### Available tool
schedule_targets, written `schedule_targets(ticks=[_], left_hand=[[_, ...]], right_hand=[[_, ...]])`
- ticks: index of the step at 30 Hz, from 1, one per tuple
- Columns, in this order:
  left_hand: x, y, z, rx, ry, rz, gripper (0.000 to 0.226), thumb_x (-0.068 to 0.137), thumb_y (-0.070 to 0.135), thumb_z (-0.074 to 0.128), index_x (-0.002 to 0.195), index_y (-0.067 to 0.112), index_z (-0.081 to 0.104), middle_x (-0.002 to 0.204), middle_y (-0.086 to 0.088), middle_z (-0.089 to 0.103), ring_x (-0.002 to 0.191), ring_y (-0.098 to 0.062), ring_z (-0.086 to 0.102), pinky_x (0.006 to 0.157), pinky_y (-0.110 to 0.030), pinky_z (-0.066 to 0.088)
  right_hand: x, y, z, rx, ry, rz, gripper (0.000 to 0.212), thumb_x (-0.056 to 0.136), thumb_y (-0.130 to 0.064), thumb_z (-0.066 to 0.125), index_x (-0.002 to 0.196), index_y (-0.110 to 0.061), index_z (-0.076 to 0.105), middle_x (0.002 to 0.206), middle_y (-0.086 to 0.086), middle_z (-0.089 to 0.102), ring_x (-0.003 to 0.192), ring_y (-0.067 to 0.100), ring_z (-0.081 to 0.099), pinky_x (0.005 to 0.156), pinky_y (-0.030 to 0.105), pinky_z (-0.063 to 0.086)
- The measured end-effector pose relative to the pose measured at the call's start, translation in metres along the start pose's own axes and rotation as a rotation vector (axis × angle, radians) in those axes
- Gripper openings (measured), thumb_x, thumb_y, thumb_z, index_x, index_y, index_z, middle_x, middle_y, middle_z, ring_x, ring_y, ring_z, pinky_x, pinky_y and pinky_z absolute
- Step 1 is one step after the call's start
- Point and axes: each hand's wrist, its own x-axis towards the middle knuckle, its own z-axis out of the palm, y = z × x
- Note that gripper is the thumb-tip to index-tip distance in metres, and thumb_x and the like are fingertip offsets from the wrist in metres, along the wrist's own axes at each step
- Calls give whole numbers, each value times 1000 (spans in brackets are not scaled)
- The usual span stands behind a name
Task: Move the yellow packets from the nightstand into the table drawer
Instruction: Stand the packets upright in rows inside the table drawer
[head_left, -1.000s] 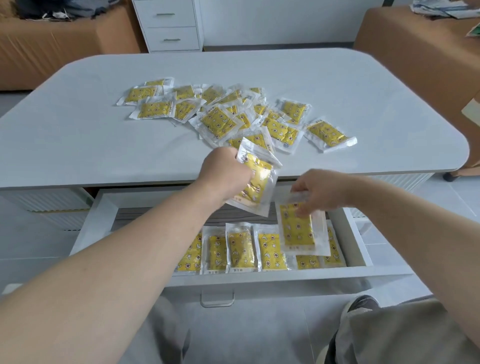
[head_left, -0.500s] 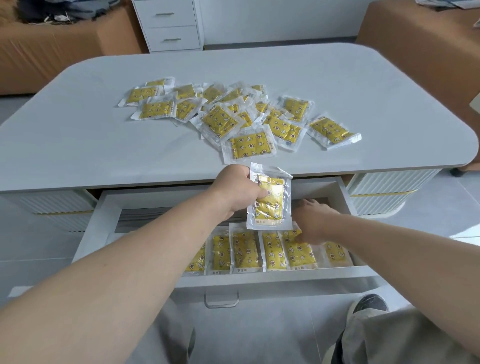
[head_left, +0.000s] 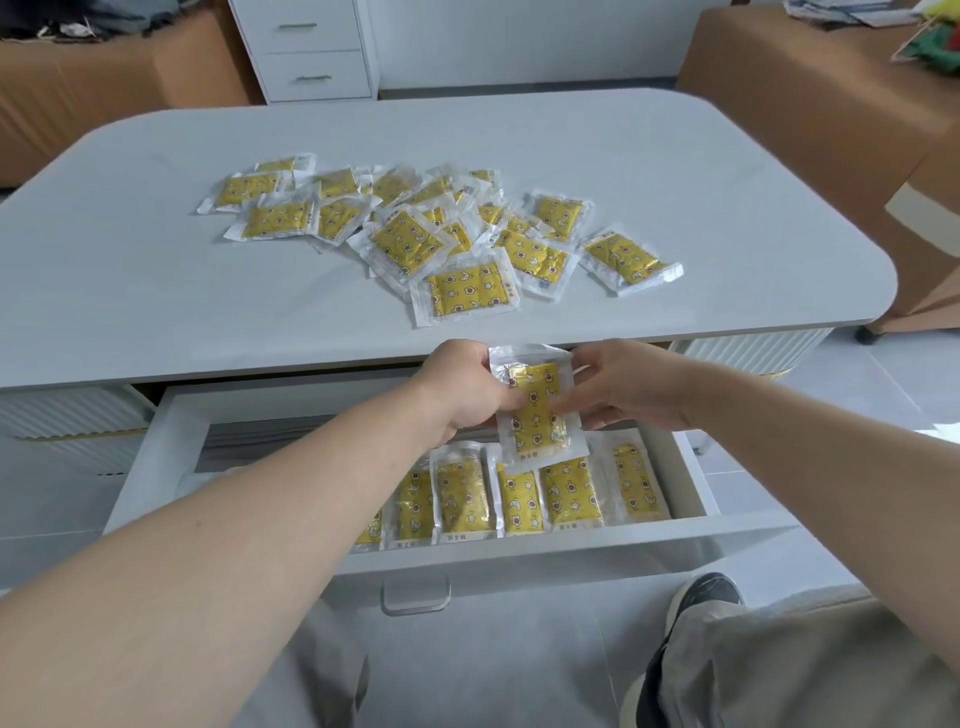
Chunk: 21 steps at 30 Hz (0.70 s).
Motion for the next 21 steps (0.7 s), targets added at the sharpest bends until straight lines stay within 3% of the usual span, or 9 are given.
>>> schedule_targets(ticks=[3,6,8,11,14,15,17,19,21], left_hand=[[-3,2,7,-30,-63,-4,30,81,2,81,107,6,66,100,-15,73,84,-29,75,78,-43,63],[-5,1,9,86,-77,21,31,81,10,83,103,15,60,99,-11,72,79,-26,76,78,-41,63],[-3,-1,7,242,-21,75,32,79,25,85,100,25,60,99,-1,72,85,-21,73,83,-42,60],[-4,0,3,353,32,110,26,83,27,79,102,29,60,94,4,73,89,-15,69,84,-39,56],[-6,1,-1,327,40,131,22,88,23,76,105,24,61,86,5,74,80,-10,70,69,-28,52],[-7,1,-2,320,46,142,21,89,22,75,105,23,62,84,5,74,78,-9,70,66,-27,50],[-8,1,-3,318,65,164,21,89,22,75,105,23,62,83,6,74,78,-9,69,67,-26,49],[-6,0,-5,317,83,179,21,88,22,75,104,24,62,81,7,74,81,-9,68,73,-29,52],[-5,-1,-7,316,99,198,20,87,22,75,103,24,63,79,8,73,83,-10,68,79,-32,54]], right_hand=[[-3,1,-5,0,50,3,38,81,-14,84,114,-8,67,101,11,77,86,25,76,70,31,59],[-6,6,-13,-91,45,41,47,78,-6,85,118,-13,61,106,15,73,87,31,75,70,39,62],[-10,11,-16,-271,68,76,46,80,-7,84,117,-16,60,108,10,68,85,28,73,66,38,63],[-15,16,-15,-641,140,136,58,84,-17,81,133,-17,52,100,-3,56,75,15,62,49,23,51],[-9,26,-9,-805,136,171,68,84,-20,80,142,-12,46,115,4,59,91,23,64,68,29,57],[-7,31,-6,-878,131,181,64,85,-20,79,140,-10,48,119,6,60,97,25,63,74,31,57],[-2,39,-1,-1009,114,197,52,88,-19,74,134,-9,52,114,7,63,96,24,64,73,31,56],[0,44,3,-1092,98,222,42,90,-16,69,128,-9,52,99,6,65,83,21,68,63,30,59],[-1,46,6,-1187,112,238,32,92,-18,67,120,-13,54,85,1,64,68,15,66,50,26,52]])
